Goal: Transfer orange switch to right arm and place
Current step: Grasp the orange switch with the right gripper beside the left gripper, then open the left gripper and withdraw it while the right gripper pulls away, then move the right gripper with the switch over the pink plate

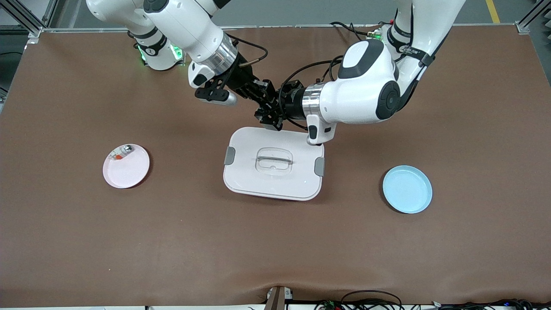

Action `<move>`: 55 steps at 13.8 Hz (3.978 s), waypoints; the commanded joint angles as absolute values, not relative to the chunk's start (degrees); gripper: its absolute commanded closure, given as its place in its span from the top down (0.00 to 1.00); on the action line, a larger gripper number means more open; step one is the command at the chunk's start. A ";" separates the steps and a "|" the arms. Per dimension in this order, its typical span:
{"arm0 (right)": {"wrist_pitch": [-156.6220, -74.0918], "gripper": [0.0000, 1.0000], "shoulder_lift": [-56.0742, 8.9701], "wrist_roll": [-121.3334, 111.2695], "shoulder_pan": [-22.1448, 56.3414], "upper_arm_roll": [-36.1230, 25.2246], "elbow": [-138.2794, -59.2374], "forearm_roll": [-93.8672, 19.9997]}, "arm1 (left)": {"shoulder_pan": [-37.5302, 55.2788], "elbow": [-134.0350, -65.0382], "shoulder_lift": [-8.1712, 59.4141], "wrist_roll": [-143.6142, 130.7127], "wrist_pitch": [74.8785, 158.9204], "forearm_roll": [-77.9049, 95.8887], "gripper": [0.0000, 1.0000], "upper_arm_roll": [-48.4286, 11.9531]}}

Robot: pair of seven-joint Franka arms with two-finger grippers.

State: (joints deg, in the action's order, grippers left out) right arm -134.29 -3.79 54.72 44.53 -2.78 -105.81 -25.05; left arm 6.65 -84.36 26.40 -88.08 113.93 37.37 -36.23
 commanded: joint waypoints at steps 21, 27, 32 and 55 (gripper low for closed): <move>-92.23 0.00 -3.08 37.93 35.61 -4.66 -86.14 -19.36 | -2.28 -77.70 23.29 -67.43 104.34 -2.77 1.00 -31.90; -77.71 0.00 -1.06 3.39 29.28 -4.66 -84.55 -7.39 | -4.92 -77.78 22.59 -61.45 98.88 -15.91 1.00 -31.90; -76.82 0.00 2.63 -23.06 20.42 -4.66 -89.99 -0.97 | -11.50 -77.87 20.66 -47.31 95.10 -16.26 1.00 -32.17; -142.28 0.00 -4.91 -71.89 0.26 -4.66 -132.89 12.64 | -3.25 -91.93 -1.93 -9.32 88.95 -2.90 1.00 -8.53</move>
